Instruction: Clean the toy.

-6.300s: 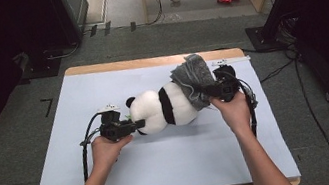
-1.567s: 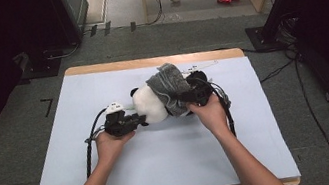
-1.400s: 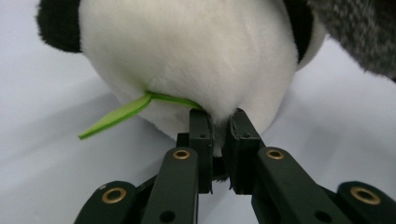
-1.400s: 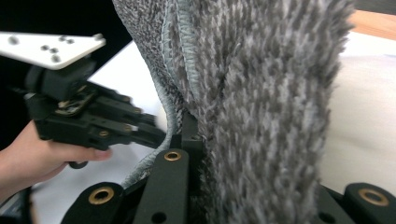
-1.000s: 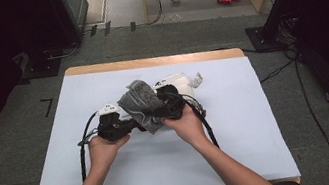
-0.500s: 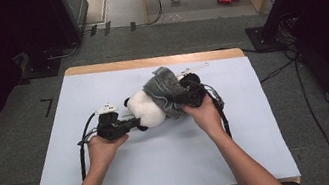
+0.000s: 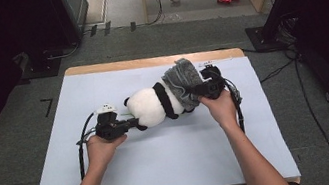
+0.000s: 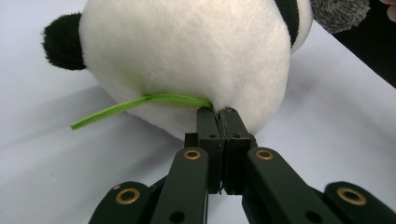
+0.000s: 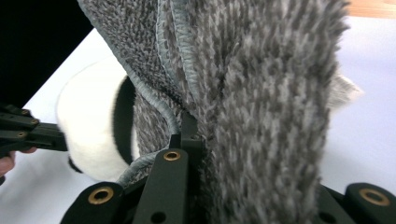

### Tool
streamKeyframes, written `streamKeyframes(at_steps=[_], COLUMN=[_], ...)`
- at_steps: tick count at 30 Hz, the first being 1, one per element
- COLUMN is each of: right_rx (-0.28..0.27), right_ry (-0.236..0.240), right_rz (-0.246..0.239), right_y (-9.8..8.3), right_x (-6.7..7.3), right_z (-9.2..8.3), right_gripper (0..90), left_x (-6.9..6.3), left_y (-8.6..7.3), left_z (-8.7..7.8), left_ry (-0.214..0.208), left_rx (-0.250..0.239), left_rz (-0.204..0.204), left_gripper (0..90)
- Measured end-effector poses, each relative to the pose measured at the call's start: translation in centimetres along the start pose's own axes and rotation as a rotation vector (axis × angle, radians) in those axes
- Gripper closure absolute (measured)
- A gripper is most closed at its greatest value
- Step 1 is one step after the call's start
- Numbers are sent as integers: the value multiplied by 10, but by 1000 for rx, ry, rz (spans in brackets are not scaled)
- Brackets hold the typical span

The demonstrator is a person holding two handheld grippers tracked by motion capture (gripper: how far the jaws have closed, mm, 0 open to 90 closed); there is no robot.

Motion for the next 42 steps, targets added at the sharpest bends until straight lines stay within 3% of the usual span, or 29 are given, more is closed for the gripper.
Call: streamKeyframes(at_steps=[5, 10, 14, 18, 23, 27, 35, 38, 42], right_rx=[-2, 6, -29, -66, -75, -55, 16, 43, 76], right_ry=[-24, -104, -90, -34, 58, 139, 254, 279, 256], right_rz=[29, 50, 54, 23, -31, -87, -177, -186, -174], right_y=[-3, -7, -1, 10, 19, 18, 3, -3, -12], right_x=[-15, -33, -32, -9, 29, 67, 129, 141, 137], right_z=[-4, -10, -22, -29, -25, -11, 27, 40, 60], right_gripper=[786, 790, 792, 793, 793, 793, 792, 792, 789], left_x=[1, 2, 1, 0, -1, -3, -5, -5, -6], left_y=[0, 0, 1, 1, 2, 2, 2, 3, 2], left_z=[1, 0, -1, -1, -1, -1, -1, -1, -1], left_ry=[-7, -7, -11, -8, -6, -4, -1, 1, 7], left_rx=[-1, -1, -8, -8, -15, -17, -25, -27, -24], left_rz=[-8, -15, -15, -15, -14, -16, -15, -15, -12], left_gripper=[896, 896, 894, 894, 894, 894, 894, 894, 894])
Point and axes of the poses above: each handheld gripper's, and its own axes: z roughly forward along the jaws, y roughly out of its top, x roughly to its left, the point moved 7 cm from there along z, roughly forward along the jaws, and after that the axes turned 4 degrees about -z, right-handed, at the moved point
